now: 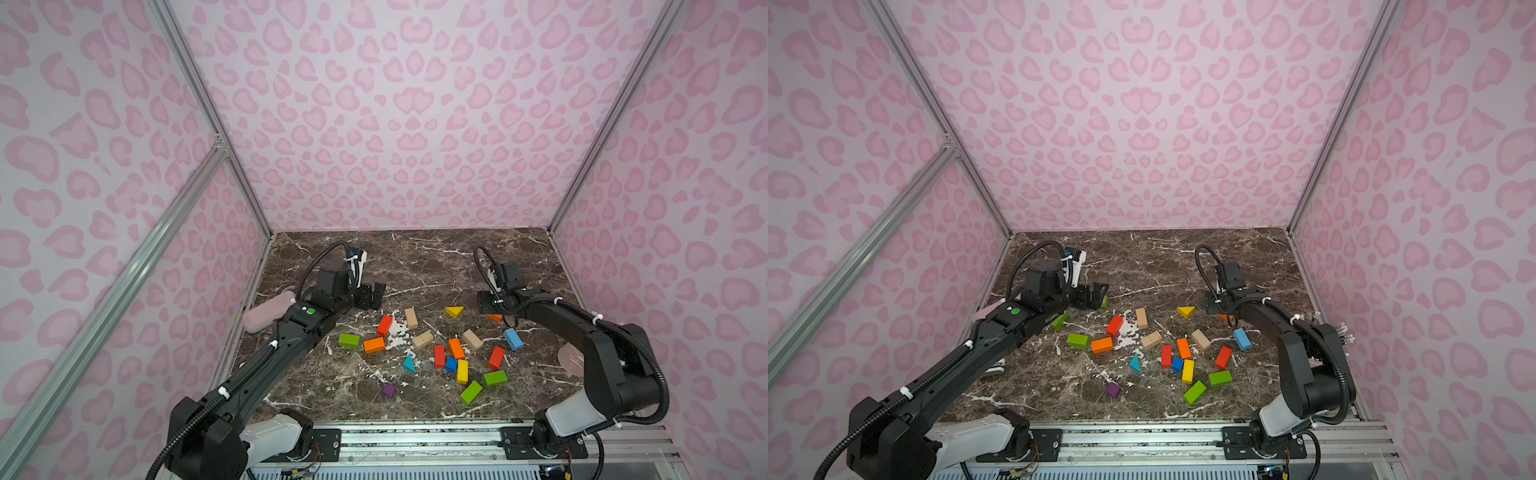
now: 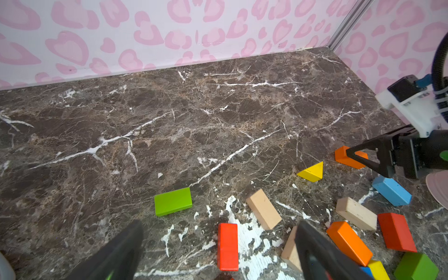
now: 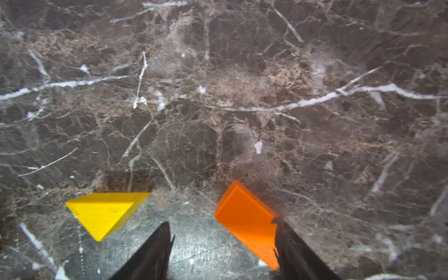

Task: Assemble a heart with building blocks
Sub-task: Assemble the building block at the center of the board.

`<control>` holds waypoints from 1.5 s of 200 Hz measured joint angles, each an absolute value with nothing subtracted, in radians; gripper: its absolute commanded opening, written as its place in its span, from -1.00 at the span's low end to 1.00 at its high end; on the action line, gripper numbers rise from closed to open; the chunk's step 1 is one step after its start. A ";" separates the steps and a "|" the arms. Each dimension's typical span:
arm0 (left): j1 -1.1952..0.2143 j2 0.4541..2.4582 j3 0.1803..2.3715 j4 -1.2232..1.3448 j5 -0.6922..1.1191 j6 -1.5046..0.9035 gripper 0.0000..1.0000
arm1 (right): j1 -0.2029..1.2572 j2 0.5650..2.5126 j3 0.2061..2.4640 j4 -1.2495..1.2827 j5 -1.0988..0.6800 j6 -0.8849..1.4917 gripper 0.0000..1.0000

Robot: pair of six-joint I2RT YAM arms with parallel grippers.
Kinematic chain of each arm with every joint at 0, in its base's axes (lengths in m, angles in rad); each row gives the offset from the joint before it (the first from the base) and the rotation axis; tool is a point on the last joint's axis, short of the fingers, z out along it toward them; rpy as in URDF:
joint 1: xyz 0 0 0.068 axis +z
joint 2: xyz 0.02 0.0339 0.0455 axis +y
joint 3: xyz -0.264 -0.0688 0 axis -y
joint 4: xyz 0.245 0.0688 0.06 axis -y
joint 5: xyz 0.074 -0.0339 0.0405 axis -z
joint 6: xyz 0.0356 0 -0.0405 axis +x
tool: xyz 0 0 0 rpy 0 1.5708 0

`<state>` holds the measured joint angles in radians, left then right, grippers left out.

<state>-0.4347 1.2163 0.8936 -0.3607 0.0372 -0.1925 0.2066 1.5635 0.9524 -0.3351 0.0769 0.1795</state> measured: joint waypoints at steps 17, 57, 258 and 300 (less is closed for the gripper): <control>-0.435 1.209 0.887 -0.347 0.048 -0.192 1.00 | 0.197 1.576 0.962 -0.337 0.075 0.159 0.49; -0.436 1.207 0.881 -0.344 0.061 -0.192 0.98 | 0.177 1.633 1.002 -0.331 0.065 0.120 0.49; -0.445 1.206 0.886 -0.344 0.081 -0.192 0.98 | 0.172 1.697 0.994 -0.361 0.092 0.166 -0.07; -0.447 1.195 0.888 -0.344 0.091 -0.194 0.99 | 0.172 1.691 1.000 -0.393 0.091 0.236 -0.26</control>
<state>-0.4469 1.1950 0.8875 -0.3435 0.0906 -0.1944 0.1719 1.6913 1.0004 -0.3927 0.0914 0.2359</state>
